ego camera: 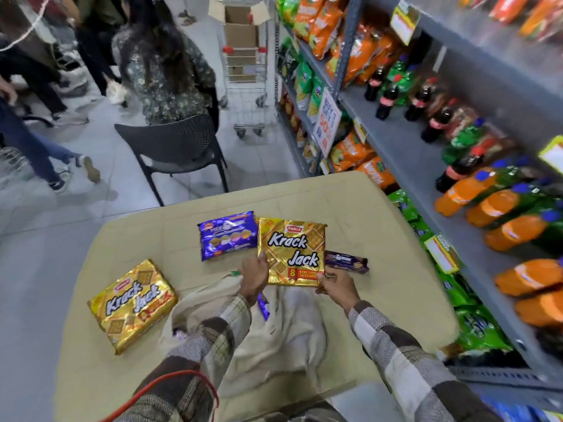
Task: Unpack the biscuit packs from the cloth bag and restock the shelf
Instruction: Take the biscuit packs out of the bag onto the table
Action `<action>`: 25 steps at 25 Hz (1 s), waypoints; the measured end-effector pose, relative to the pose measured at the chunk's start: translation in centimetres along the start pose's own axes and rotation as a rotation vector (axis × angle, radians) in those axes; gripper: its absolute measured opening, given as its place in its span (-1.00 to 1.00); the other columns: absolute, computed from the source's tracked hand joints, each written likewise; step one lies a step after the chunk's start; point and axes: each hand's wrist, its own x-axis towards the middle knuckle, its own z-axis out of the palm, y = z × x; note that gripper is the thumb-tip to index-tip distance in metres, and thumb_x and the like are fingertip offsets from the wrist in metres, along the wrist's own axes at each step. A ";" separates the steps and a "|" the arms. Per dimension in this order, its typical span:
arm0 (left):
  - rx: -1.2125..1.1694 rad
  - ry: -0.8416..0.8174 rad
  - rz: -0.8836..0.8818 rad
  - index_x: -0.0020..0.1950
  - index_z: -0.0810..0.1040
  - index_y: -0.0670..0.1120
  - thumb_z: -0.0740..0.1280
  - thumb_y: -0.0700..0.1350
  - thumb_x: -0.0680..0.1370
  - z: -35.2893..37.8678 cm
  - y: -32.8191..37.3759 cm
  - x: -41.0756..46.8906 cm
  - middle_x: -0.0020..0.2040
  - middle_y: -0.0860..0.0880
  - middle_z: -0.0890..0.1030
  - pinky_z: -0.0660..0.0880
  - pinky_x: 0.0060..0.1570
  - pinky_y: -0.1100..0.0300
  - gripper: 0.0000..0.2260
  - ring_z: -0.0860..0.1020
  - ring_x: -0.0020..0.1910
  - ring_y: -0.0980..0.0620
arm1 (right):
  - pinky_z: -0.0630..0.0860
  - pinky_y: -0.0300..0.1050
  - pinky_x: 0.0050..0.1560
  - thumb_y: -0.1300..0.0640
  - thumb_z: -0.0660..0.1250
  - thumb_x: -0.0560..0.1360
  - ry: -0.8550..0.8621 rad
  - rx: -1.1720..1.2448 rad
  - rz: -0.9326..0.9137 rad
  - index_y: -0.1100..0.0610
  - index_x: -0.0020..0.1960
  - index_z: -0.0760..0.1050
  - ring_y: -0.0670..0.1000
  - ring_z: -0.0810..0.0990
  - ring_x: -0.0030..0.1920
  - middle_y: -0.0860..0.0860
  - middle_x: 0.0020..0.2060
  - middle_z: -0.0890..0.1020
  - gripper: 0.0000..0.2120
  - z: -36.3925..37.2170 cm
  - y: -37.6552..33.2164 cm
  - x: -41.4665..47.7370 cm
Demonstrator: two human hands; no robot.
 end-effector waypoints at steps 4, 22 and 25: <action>0.182 -0.175 0.066 0.05 0.56 -0.37 0.07 -0.08 0.70 7.7 0.8 -1.8 -0.04 -0.31 0.61 0.45 0.13 -0.09 -0.60 0.56 0.01 -0.22 | 0.64 0.15 0.07 0.23 0.38 0.55 0.117 0.030 0.120 0.27 0.27 0.56 0.22 0.72 -0.08 0.16 0.12 0.66 -0.69 -6.3 5.9 -1.1; 0.471 -0.359 0.024 -0.12 0.63 -0.32 0.33 -0.03 0.59 19.4 -3.0 -4.1 -0.12 -0.28 0.67 0.44 -0.23 0.07 -0.66 0.57 -0.21 -0.16 | 0.70 0.01 -0.16 0.23 0.49 0.46 0.225 -0.118 0.391 0.29 0.21 0.61 0.13 0.68 -0.18 0.17 -0.02 0.69 -0.66 -12.1 19.3 -1.0; 0.415 -0.380 0.024 -0.08 0.64 -0.30 0.38 -0.02 0.55 18.3 -2.5 -3.9 -0.15 -0.21 0.63 0.48 -0.12 0.06 -0.69 0.62 -0.06 -0.20 | 0.62 0.00 -0.08 0.08 0.49 0.42 0.252 -0.479 0.361 0.08 0.14 0.64 0.19 0.62 -0.08 0.17 -0.01 0.68 -0.70 -12.4 17.9 -1.5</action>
